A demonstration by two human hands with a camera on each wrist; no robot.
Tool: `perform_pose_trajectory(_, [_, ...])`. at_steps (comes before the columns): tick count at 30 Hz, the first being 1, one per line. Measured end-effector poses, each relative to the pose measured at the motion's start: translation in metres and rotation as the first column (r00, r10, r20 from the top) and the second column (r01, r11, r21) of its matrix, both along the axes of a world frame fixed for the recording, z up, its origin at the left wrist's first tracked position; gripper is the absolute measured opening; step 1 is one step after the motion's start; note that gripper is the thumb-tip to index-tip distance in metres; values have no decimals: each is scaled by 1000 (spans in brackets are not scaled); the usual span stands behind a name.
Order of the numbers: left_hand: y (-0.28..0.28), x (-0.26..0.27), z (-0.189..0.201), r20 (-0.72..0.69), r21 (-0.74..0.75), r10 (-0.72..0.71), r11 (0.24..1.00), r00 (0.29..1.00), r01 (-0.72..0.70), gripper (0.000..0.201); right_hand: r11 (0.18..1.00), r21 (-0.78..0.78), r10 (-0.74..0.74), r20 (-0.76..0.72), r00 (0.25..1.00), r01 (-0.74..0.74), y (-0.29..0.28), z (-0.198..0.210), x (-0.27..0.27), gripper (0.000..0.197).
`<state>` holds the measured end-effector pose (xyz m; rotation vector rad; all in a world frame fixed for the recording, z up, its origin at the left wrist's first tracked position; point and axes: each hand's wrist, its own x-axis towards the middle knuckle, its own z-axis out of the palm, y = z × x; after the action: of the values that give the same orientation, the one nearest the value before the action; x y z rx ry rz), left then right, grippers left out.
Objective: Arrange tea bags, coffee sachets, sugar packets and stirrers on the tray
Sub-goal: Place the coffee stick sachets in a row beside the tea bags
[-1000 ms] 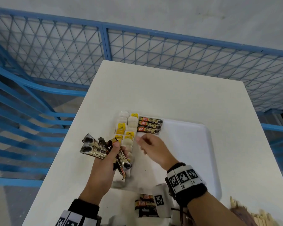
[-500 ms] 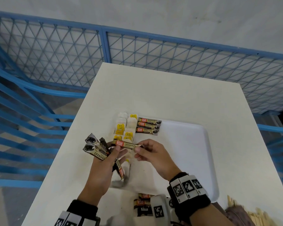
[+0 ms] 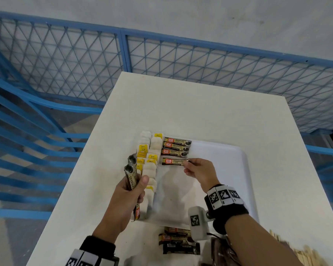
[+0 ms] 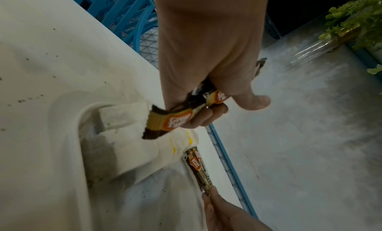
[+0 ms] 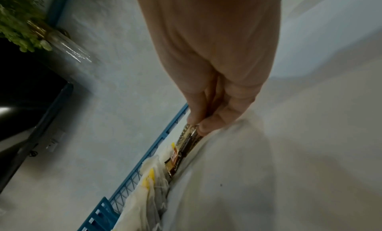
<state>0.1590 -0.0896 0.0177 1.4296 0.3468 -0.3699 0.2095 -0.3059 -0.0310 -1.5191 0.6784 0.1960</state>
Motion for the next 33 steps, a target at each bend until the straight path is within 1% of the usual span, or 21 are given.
perform_pose_trajectory(3, [1,0,2,3,-69,5,998,1000,-4,37,997,-76,-14,-23,1000,13,5,-7,6,5])
perform_pose_trajectory(7, [0,1,6,-9,-139,16,990,1000,-17,48,963,-269,8,-31,999,-16,12,-11,14,5])
perform_pose_trajectory(13, [2,2,8,-2,-106,-7,994,1000,6,61,932,-361,-12,-6,1000,9,14,-17,20,21])
perform_pose_trajectory(16, [0,2,10,-20,-100,-11,995,1000,9,56,915,-402,9,-5,1000,-10,14,-13,20,22])
perform_pose_trajectory(18, [-1,2,11,-42,-110,2,994,999,-6,50,895,-445,32,14,999,-22,15,-9,18,28])
perform_pose_trajectory(21, [-2,1,10,-56,-133,19,991,998,-27,41,861,-509,69,95,993,-11,22,0,11,34])
perform_pose_trajectory(23, [-3,1,10,-52,-132,19,991,998,-25,36,839,-544,118,161,980,-11,30,9,5,30])
perform_pose_trajectory(24, [-4,1,10,-48,-128,13,992,999,-19,33,836,-549,146,197,969,-15,34,14,1,25])
perform_pose_trajectory(26, [-5,0,12,-32,-117,-3,993,999,0,31,854,-518,223,266,938,-56,44,28,-6,13])
perform_pose_trajectory(28, [-6,-1,13,-8,-82,-31,996,999,31,28,885,-437,324,334,885,-159,53,45,-15,3])
perform_pose_trajectory(29, [-6,-2,14,8,-58,-53,997,999,53,25,886,-406,384,374,844,-223,57,54,-20,7])
perform_pose_trajectory(31, [-7,-3,15,38,-15,-92,996,995,92,19,854,-387,499,422,757,-347,62,66,-29,15])
perform_pose_trajectory(32, [-7,-4,15,51,5,-109,994,993,109,18,833,-388,542,421,728,-396,63,68,-33,18])
perform_pose_trajectory(33, [-6,-5,14,62,27,-125,992,990,123,18,819,-381,566,408,716,-429,63,68,-35,22])
